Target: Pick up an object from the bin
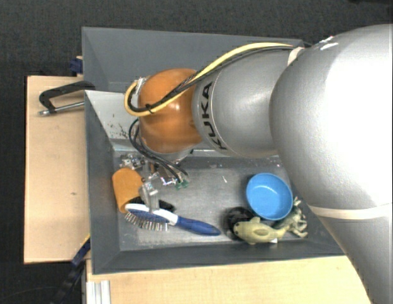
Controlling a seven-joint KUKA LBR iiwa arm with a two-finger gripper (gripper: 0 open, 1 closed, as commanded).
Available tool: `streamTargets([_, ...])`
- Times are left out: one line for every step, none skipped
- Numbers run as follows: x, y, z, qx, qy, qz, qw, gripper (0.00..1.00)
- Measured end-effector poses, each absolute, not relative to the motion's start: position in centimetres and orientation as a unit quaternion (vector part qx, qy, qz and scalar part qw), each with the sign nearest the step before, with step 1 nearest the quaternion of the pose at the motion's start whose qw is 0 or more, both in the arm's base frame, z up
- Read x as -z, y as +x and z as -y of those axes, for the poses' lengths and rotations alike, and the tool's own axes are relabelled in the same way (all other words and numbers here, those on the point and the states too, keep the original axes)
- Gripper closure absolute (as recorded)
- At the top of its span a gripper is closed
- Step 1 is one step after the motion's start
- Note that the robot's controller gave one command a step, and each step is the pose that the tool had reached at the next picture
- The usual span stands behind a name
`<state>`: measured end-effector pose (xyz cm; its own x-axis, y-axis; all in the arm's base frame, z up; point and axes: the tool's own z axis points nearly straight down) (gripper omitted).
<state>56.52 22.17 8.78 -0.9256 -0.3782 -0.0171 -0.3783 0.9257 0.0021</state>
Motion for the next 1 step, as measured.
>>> streamTargets([-34.39,54.39,-23.08,-0.001,-0.283,-0.959,0.009,1.00])
